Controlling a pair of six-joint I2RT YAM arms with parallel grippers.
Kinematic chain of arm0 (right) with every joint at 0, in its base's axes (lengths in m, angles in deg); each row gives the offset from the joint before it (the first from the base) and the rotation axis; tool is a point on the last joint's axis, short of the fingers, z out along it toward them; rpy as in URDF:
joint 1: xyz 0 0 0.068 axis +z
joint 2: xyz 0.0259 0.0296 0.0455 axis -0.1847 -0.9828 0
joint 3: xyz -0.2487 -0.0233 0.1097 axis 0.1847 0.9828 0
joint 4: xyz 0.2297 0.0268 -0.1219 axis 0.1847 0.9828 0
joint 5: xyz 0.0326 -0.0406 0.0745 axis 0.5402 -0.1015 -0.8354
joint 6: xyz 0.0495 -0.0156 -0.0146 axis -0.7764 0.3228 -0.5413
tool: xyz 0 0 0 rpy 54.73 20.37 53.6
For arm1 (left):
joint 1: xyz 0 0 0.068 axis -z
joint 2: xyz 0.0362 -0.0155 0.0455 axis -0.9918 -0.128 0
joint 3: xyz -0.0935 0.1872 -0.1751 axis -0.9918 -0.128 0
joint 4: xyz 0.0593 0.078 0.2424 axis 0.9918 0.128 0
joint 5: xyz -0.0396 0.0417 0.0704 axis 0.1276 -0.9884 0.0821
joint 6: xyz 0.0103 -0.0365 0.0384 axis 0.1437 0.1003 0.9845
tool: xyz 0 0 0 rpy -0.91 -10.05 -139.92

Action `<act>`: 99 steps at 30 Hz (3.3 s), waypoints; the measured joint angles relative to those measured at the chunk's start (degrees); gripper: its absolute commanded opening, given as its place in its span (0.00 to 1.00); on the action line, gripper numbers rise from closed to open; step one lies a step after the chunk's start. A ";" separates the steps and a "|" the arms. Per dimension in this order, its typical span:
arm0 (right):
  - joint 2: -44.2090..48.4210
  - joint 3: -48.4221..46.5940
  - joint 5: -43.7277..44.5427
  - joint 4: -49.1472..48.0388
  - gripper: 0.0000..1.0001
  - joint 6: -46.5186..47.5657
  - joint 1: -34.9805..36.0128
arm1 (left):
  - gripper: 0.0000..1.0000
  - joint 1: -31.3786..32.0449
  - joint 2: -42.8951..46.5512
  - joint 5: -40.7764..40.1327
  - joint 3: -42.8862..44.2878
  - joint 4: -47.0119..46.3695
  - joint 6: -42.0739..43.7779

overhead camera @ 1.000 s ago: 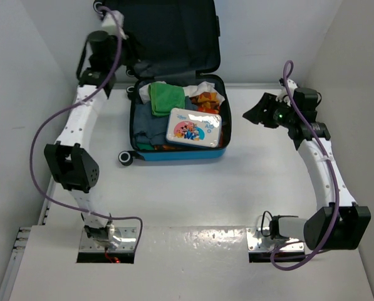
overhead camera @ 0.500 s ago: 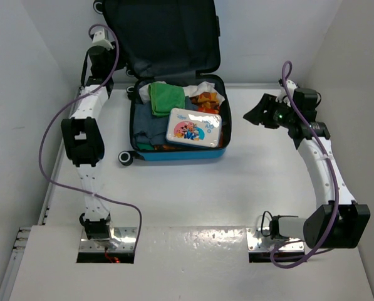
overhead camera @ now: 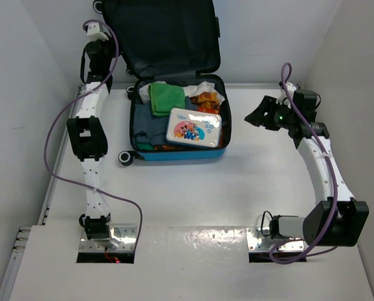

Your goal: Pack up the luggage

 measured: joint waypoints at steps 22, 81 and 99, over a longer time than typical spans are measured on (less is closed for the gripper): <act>3.98 3.15 -0.52 3.26 0.62 5.75 -3.72 | 1.00 -14.40 74.84 39.65 -80.41 -6.95 1.90; -32.85 3.98 -11.21 -13.27 0.39 -20.92 -11.02 | 0.86 -2.56 5.29 26.47 -33.53 6.56 -11.82; -25.75 21.88 -13.22 -28.37 0.39 -36.70 13.03 | 0.87 -24.70 57.09 31.45 -73.64 3.78 -10.49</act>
